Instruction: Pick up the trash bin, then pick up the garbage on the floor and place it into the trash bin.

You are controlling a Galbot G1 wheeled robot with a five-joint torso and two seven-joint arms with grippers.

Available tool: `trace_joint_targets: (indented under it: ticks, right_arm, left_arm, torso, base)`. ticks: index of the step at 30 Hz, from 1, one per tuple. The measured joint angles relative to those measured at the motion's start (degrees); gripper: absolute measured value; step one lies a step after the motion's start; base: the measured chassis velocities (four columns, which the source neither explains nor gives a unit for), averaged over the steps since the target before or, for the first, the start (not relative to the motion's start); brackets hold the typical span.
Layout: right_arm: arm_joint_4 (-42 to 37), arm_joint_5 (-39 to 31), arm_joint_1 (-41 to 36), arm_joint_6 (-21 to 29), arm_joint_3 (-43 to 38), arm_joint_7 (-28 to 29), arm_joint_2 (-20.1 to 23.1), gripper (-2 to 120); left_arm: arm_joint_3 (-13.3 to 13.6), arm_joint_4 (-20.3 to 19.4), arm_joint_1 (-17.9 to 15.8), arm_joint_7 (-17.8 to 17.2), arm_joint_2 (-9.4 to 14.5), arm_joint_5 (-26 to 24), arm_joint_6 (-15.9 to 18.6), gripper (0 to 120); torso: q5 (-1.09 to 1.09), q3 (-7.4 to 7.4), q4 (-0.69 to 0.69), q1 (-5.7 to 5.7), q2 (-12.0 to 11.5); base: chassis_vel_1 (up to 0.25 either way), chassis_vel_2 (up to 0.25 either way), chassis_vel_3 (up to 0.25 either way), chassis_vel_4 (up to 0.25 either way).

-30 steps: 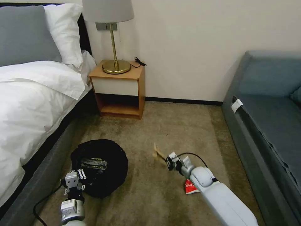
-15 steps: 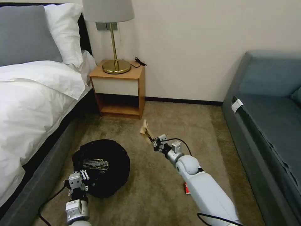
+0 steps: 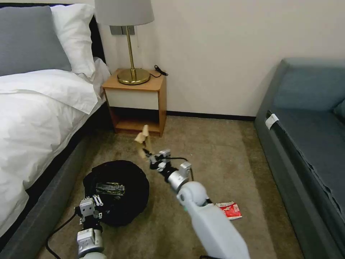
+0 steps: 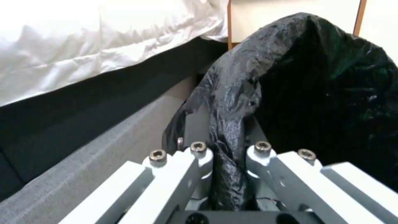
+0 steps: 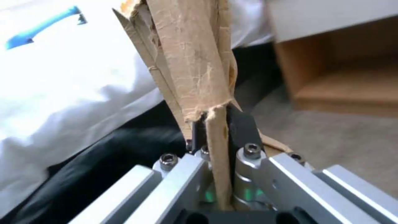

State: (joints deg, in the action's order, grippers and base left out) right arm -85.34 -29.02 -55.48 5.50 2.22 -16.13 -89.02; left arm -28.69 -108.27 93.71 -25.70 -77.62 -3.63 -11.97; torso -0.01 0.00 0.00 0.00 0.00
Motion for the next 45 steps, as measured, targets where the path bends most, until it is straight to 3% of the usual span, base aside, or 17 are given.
trace_joint_targets:
  ticks: [14, 31, 33, 35, 37, 39, 45]
  right_arm:
    - [2.71, 4.26, -3.25, -0.53, 4.38, -1.06, -0.83, 0]
    - [5.29, 8.59, -3.46, -1.34, 5.89, -0.69, -0.06, 0]
    - [5.5, 8.89, -3.39, -1.34, 5.91, -0.64, -0.11, 2]
    - [5.94, 9.27, -3.28, -1.36, 5.89, -0.37, -0.3, 14]
    - [5.96, 9.3, -3.28, -1.37, 5.89, -0.36, -0.31, 14]
    - [6.21, 10.11, -3.31, -1.37, 5.81, -0.38, -0.19, 28]
    - [6.62, 11.36, -3.54, -1.65, 5.1, -0.62, -0.12, 47]
  left_arm:
    - [0.79, -0.48, -3.17, 0.08, 0.15, -0.48, 2.24, 4]
    - [1.73, 0.04, -3.59, 0.11, -0.06, -0.25, 2.44, 4]
    - [1.77, 0.06, -3.6, 0.11, -0.1, -0.23, 2.44, 4]
    - [1.81, 0.1, -3.65, 0.12, -0.15, -0.21, 2.41, 4]
    - [1.81, 0.1, -3.65, 0.12, -0.15, -0.21, 2.4, 4]
    - [1.77, 0.35, -3.75, 0.12, -0.13, -0.26, 2.26, 4]
    - [1.73, 1.23, -3.85, 0.12, 0.01, -0.31, 1.85, 4]
  torso:
    - [0.01, 0.0, -0.01, 0.0, 0.0]
    - [0.01, 0.0, 0.0, 0.0, 0.0]
    - [0.01, 0.0, -0.01, 0.0, 0.0]
    - [0.01, 0.0, -0.01, 0.0, 0.0]
    - [0.01, 0.0, -0.01, 0.0, 0.0]
    - [0.01, 0.0, 0.0, 0.0, 0.0]
    - [0.01, 0.0, 0.0, 0.0, 0.0]
  base:
    - [0.0, 0.0, 0.0, 0.0]
    - [0.0, 0.0, 0.0, 0.0]
    - [0.0, 0.0, 0.0, 0.0]
    - [0.0, 0.0, 0.0, 0.0]
    - [0.0, 0.0, 0.0, 0.0]
    - [0.0, 0.0, 0.0, 0.0]
    - [0.0, 0.0, 0.0, 0.0]
